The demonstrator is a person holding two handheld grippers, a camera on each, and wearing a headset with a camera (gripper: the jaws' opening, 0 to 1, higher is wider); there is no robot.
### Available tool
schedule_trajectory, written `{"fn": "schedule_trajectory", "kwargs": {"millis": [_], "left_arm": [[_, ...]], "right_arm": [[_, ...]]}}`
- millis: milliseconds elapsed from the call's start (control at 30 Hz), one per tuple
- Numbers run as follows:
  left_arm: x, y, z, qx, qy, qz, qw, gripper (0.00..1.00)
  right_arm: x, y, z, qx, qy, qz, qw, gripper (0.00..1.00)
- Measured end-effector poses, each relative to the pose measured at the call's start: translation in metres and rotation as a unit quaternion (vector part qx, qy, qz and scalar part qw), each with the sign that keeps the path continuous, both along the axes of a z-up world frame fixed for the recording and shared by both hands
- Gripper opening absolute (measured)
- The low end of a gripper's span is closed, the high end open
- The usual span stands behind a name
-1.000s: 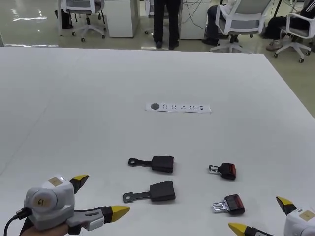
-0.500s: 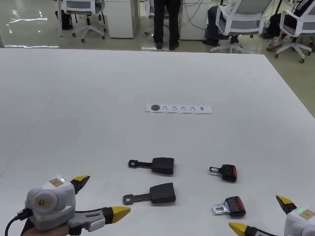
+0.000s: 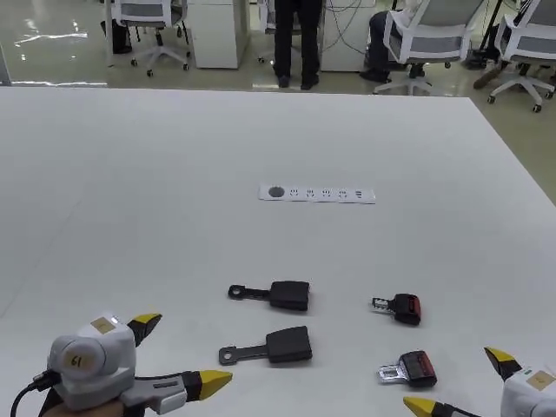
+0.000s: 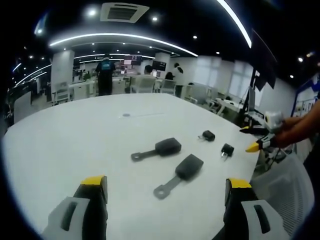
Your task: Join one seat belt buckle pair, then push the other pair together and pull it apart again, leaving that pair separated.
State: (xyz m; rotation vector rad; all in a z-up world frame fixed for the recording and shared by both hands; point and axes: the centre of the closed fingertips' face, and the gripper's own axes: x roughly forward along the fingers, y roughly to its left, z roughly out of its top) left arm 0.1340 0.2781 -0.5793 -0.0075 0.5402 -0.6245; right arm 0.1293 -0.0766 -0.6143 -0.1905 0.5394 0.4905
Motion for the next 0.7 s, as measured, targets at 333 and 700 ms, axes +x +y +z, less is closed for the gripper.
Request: {"fn": "schedule_trajectory", "kwargs": {"millis": [333, 700], "left_arm": [[0.007, -0.005, 0.000, 0.001, -0.003, -0.005, 1.0000, 1.00], [0.012, -0.017, -0.004, 0.002, -0.001, -0.018, 0.9998, 0.99]], "right_arm": [[0.005, 0.003, 0.002, 0.000, -0.001, 0.008, 1.0000, 0.96], [0.010, 0.002, 0.003, -0.009, 0.002, 0.021, 0.9997, 0.95]]}}
